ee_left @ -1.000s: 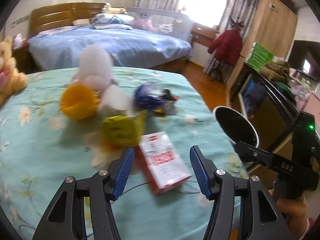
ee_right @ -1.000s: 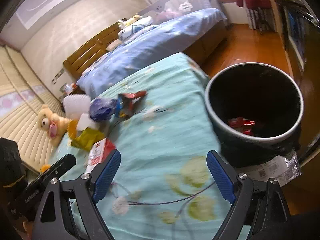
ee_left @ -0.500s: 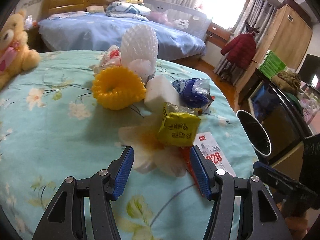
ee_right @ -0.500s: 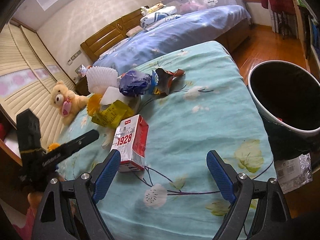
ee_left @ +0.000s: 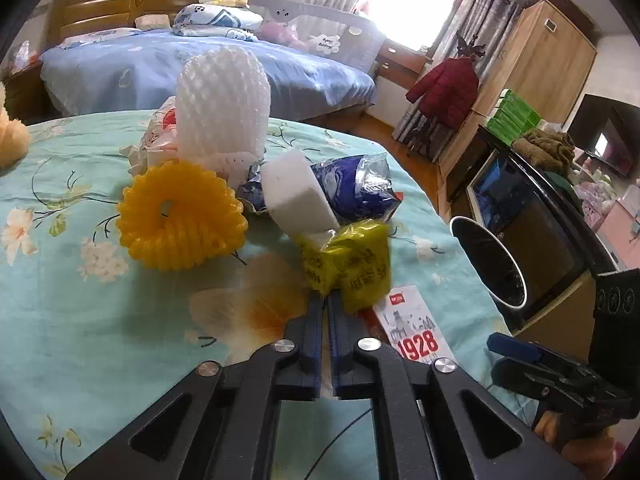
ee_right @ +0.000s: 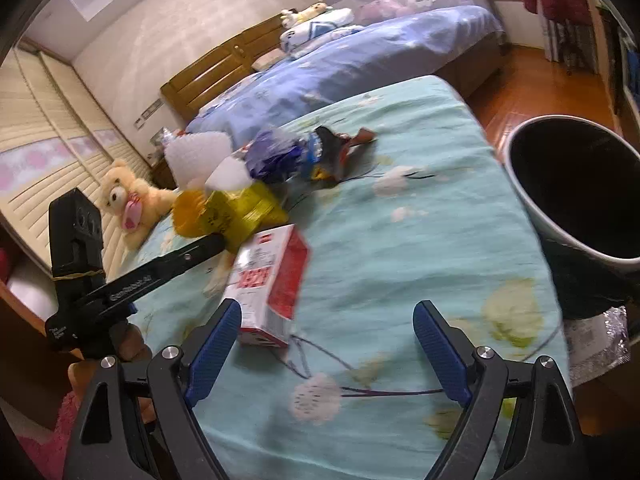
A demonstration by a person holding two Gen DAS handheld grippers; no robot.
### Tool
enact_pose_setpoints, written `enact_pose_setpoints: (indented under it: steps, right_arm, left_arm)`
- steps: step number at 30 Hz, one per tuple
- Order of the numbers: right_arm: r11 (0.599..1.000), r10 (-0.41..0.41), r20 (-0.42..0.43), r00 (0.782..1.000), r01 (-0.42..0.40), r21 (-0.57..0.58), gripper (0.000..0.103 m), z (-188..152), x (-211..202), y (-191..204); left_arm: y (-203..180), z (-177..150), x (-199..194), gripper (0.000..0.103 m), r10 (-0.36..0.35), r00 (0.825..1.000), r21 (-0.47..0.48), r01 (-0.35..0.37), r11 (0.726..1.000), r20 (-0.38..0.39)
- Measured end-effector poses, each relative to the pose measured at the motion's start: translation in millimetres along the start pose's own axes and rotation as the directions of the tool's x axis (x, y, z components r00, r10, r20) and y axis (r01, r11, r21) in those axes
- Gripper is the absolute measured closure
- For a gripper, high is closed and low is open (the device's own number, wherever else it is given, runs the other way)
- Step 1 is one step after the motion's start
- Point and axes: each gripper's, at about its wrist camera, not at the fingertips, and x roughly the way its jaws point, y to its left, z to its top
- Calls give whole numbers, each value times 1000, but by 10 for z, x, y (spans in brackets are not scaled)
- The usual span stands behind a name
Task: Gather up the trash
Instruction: 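Grasp the yellow packet with the left tool while the right tool grasps the white milk carton, then carry the yellow packet and white carton over the bin with both tools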
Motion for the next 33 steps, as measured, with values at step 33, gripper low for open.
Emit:
enact_pose_setpoints:
  steps: [33]
  right_arm:
    - [985, -165, 71, 984, 168, -42, 52, 160, -197, -210]
  left_arm:
    - [-465, -259, -244, 103, -8, 1000, 87, 8, 996, 5]
